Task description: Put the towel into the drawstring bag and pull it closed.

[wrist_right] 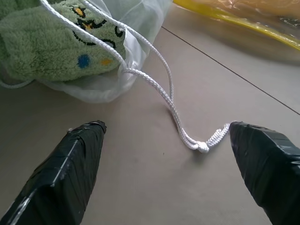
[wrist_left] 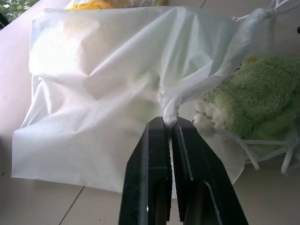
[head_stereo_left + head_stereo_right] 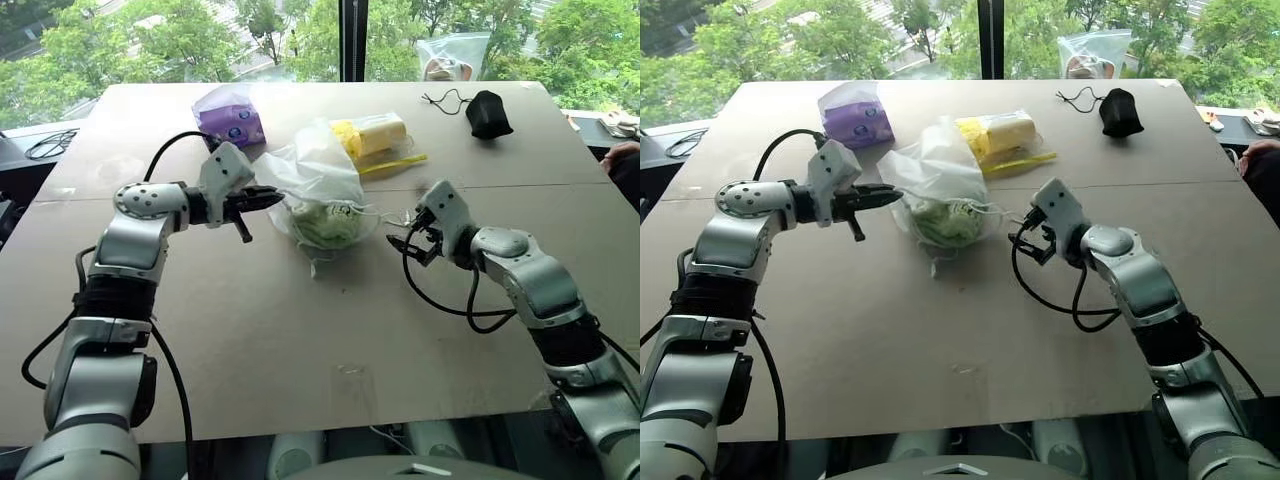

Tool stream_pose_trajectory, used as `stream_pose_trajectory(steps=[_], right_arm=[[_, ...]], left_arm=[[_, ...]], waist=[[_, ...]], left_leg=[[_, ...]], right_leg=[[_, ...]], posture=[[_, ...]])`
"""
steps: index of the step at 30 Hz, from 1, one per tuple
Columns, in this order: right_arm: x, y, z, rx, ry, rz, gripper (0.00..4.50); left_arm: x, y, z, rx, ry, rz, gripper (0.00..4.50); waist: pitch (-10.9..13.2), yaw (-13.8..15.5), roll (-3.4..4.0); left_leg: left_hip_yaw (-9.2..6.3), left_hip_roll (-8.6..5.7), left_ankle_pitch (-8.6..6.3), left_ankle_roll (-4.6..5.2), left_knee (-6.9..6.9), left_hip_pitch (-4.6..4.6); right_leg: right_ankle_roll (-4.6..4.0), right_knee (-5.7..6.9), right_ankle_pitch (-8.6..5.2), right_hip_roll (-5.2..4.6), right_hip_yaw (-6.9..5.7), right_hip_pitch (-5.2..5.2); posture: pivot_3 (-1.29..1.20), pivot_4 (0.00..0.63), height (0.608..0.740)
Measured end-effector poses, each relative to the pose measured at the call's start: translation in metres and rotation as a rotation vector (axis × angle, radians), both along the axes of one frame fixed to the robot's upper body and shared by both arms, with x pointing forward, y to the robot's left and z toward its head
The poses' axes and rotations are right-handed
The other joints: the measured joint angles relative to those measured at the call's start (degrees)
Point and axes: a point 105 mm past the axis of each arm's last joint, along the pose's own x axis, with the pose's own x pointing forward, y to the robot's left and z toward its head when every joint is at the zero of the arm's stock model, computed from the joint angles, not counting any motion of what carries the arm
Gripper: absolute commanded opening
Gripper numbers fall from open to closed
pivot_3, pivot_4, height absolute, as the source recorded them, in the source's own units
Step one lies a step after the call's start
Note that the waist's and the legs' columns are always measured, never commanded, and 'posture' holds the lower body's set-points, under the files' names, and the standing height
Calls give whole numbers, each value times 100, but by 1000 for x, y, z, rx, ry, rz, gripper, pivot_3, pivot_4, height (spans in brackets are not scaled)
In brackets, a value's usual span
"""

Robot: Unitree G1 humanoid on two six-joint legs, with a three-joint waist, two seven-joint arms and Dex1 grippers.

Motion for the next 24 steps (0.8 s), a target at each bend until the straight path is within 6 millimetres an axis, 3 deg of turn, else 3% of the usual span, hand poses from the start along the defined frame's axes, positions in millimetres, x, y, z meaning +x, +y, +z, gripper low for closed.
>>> stream_pose_trajectory(steps=[3,6,8,9,12,13,17,21,24], right_arm=[[17,-2,-13,-20,-10,-20,4500],[28,-2,-12,-30,-61,-17,3703],[31,-3,-12,-38,-81,-17,2819],[32,-4,-13,-36,-82,-15,2201],[29,-5,-14,-24,-68,4,784],[26,-4,-15,-20,-62,13,129],[15,2,-19,-6,-47,50,0],[3,7,-21,8,-31,75,0],[-1,7,-21,8,-26,81,0]], left_arm=[[2,8,3,16,-10,14,182],[2,15,5,9,-2,33,0],[-2,19,10,-88,56,44,0],[-8,26,16,-137,89,57,600],[-21,46,30,-244,123,118,1793],[-27,49,32,-279,138,130,2452],[-52,59,18,-387,253,176,4272],[-82,75,-11,-425,346,270,4428],[-94,78,-33,-383,371,321,4428]], waist=[[0,27,-1],[-4,11,-7],[-4,6,-7],[-4,-3,-6],[-3,-23,-5],[-3,-27,-5],[-3,-47,-5],[-3,-87,-5],[-3,-82,-4]], left_leg=[[4,-3,0,0,1,-5],[6,-2,0,0,5,-3],[2,2,0,0,6,-3],[0,4,0,0,6,-3],[-3,11,0,0,4,-2],[-4,12,0,0,3,-2],[-3,12,-1,0,3,-2],[-7,13,0,-1,2,-2],[-10,12,0,-1,1,3]], right_leg=[[2,-6,0,-15,-2,2],[8,-5,4,-16,2,3],[8,0,4,-14,-1,3],[8,1,3,-13,-1,2],[8,2,3,-11,-1,1],[8,2,3,-13,-1,1],[8,2,3,-21,1,2],[8,2,3,-24,1,2],[6,5,3,-26,0,4]], posture=[[0,150,740],[0,150,740],[0,150,740],[0,150,740],[0,150,740],[0,150,740],[0,150,740],[0,150,740],[0,150,740]])
